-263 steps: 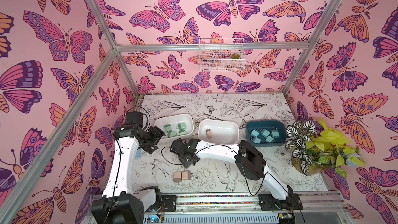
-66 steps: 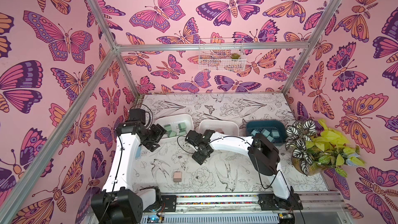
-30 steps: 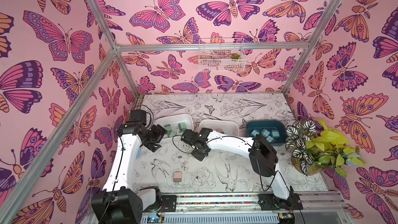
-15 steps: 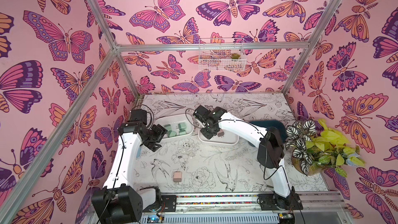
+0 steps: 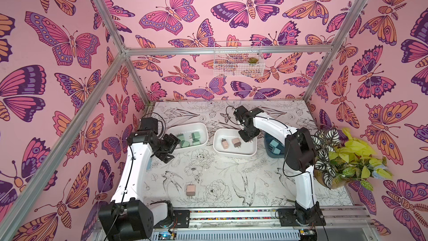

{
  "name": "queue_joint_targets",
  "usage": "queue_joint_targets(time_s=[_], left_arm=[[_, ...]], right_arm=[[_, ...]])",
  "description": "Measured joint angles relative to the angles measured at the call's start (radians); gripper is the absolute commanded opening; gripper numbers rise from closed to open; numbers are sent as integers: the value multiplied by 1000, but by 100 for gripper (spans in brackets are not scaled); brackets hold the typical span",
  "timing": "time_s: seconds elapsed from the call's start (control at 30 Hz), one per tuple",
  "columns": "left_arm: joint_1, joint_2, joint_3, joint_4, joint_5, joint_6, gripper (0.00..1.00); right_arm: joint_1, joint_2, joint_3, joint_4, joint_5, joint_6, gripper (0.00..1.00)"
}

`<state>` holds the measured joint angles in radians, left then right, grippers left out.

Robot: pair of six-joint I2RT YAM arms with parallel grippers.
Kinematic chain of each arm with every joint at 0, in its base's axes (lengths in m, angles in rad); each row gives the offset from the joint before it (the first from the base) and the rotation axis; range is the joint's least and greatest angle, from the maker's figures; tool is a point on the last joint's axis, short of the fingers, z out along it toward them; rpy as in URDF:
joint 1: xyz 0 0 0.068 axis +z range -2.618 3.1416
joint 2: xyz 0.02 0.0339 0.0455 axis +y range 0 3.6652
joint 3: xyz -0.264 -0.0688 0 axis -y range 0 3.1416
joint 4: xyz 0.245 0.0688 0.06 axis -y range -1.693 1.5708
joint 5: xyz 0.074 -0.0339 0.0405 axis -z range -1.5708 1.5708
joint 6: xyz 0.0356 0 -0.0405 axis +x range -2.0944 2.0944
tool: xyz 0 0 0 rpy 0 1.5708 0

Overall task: Place the plugs by color into the storage box
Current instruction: Place the plug in the storage box.

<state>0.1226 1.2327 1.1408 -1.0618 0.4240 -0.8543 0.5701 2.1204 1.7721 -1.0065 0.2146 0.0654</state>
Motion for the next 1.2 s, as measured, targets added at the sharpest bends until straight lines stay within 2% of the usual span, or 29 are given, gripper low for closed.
queue_joint_targets(time_s=[0.53, 0.97, 1.1, 1.2], left_arm=[[0, 0, 0, 0, 3, 0, 77], [0, 0, -2, 0, 6, 0, 77], [0, 0, -5, 2, 6, 0, 77], [0, 0, -20, 8, 3, 1, 77]], right_arm=[[3, 55, -45, 50, -24, 5, 47], [8, 52, -48, 53, -24, 19, 68], [37, -38, -79, 53, -40, 24, 74], [129, -144, -85, 56, -64, 24, 77]])
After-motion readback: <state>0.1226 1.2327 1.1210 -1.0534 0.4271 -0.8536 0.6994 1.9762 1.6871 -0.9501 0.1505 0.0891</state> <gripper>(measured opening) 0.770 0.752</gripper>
